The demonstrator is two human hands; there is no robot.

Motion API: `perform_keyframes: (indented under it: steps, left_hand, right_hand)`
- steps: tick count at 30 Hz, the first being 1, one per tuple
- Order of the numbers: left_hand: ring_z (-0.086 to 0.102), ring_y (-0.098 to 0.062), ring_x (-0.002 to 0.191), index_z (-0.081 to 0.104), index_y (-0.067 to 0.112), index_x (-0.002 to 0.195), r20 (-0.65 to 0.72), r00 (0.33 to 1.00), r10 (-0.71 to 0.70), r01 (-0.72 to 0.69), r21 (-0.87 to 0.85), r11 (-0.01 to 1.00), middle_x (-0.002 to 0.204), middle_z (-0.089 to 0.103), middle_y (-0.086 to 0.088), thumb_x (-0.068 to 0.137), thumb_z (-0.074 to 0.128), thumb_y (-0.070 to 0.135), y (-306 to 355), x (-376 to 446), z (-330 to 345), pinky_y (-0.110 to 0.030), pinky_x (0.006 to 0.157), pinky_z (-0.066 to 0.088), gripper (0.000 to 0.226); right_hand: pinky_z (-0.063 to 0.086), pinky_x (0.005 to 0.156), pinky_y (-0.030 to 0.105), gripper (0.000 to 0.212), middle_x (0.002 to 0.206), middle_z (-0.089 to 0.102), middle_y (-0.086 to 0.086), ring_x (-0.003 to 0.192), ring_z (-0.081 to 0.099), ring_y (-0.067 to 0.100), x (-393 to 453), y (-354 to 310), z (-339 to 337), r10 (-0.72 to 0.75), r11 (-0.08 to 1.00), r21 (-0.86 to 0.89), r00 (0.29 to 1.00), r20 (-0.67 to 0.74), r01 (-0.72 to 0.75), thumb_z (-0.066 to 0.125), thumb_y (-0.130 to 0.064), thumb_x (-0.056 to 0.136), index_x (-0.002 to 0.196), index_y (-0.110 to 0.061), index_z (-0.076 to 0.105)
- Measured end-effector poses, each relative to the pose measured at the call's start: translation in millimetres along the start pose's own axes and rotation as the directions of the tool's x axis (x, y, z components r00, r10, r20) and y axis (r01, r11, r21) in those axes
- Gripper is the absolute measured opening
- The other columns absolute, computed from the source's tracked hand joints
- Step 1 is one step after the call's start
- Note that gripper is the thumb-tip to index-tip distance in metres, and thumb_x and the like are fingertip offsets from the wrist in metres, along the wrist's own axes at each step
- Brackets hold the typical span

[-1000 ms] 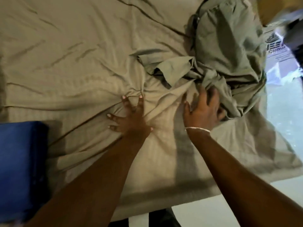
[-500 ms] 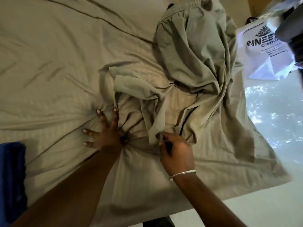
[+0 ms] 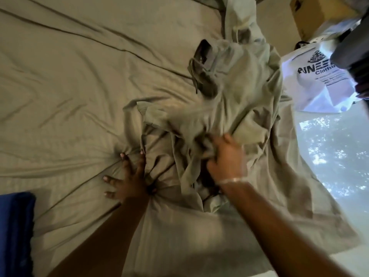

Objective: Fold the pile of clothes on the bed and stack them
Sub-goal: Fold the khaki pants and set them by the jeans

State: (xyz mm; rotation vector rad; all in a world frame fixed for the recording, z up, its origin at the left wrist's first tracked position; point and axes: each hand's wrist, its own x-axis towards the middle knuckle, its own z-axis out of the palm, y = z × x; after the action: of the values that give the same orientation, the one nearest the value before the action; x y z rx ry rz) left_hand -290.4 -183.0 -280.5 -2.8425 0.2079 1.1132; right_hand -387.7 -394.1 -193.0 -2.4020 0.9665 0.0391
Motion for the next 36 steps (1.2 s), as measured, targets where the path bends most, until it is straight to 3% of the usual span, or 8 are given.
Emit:
perform_keyframes:
  steps: [4,10,14,17,22,32,34,36]
  left_hand:
    - [-0.010,-0.063,0.138,-0.010,0.060,0.145,0.019,1.000,0.006,-0.006,0.025,1.000,0.153,-0.041,0.010,0.082,0.065,0.061,0,4,2,-0.079,0.102,0.019,0.097]
    - [-0.011,-0.063,0.138,-0.010,0.058,0.146,0.004,1.000,-0.001,0.001,0.043,0.999,0.151,-0.044,0.007,0.082,0.065,0.061,0,4,7,-0.079,0.103,0.018,0.099]
    - [-0.010,-0.064,0.138,-0.012,0.057,0.146,-0.014,1.000,0.004,-0.003,0.054,0.999,0.151,-0.044,0.005,0.082,0.066,0.059,1,4,8,-0.079,0.102,0.020,0.101]
    - [-0.010,-0.064,0.137,-0.008,0.057,0.146,-0.026,1.000,-0.012,0.013,0.051,0.999,0.151,-0.044,0.006,0.080,0.069,0.056,1,6,10,-0.079,0.101,0.019,0.101]
    - [-0.011,-0.063,0.138,0.001,0.058,0.147,-0.016,1.000,0.009,-0.008,0.047,0.999,0.151,-0.044,0.008,0.078,0.072,0.056,-2,7,10,-0.079,0.102,0.018,0.099]
    - [-0.002,-0.049,0.146,-0.021,0.040,0.150,0.021,0.993,0.120,-0.121,0.104,0.987,0.162,-0.021,0.000,0.077,0.071,0.059,-1,-22,-31,-0.073,0.107,0.022,0.119]
    - [-0.002,-0.036,0.150,-0.011,0.029,0.155,-0.084,0.907,0.413,-0.385,0.238,0.892,0.164,-0.011,0.001,0.076,0.076,0.047,1,-49,-57,-0.064,0.110,0.023,0.119]
    - [0.016,-0.028,0.150,0.020,0.026,0.154,-0.162,0.600,0.784,-0.703,0.361,0.613,0.163,0.019,0.002,0.074,0.074,0.042,1,-86,-91,-0.057,0.109,0.031,0.098]
  right_hand:
    - [0.058,0.077,0.040,0.055,0.117,0.056,0.005,0.093,0.066,0.034,-82,12,19,0.055,0.988,-0.153,0.950,0.307,-0.007,0.060,-0.036,0.070,0.125,-0.034,0.062]
    - [0.049,0.058,0.027,0.030,0.102,0.062,-0.002,0.079,0.063,0.021,-15,-32,-2,-0.064,0.997,0.022,0.979,-0.191,0.070,0.065,-0.041,0.086,0.111,-0.025,0.065]
    - [0.053,0.078,0.036,0.052,0.111,0.063,0.000,0.100,0.063,0.025,60,-51,17,0.104,0.994,-0.025,0.991,0.084,-0.102,0.064,-0.067,0.077,0.119,-0.037,0.056]
    - [0.050,0.082,0.039,0.054,0.129,0.052,0.008,0.107,0.060,0.035,53,-53,43,0.086,0.984,-0.176,0.955,0.283,-0.036,0.065,-0.047,0.082,0.132,-0.043,0.046]
    - [0.056,0.081,0.044,0.046,0.135,0.042,0.015,0.104,0.057,0.037,-4,-42,76,0.014,0.994,0.109,0.998,0.056,-0.020,0.058,-0.013,0.082,0.125,-0.024,0.046]
    - [0.050,0.088,0.035,0.026,0.121,0.053,0.016,0.094,0.060,0.038,-75,-42,34,0.111,0.994,-0.032,0.959,0.262,-0.106,0.062,-0.013,0.083,0.105,-0.001,0.070]
    - [0.050,0.083,0.028,0.018,0.110,0.057,0.016,0.084,0.061,0.036,-93,-58,6,0.049,0.999,-0.032,0.970,0.239,-0.042,0.062,-0.010,0.080,0.088,0.001,0.073]
    - [0.044,0.071,0.021,0.019,0.092,0.062,0.014,0.072,0.061,0.030,-113,-78,-32,-0.023,1.000,0.003,0.987,0.161,0.023,0.060,-0.014,0.075,0.070,-0.001,0.072]
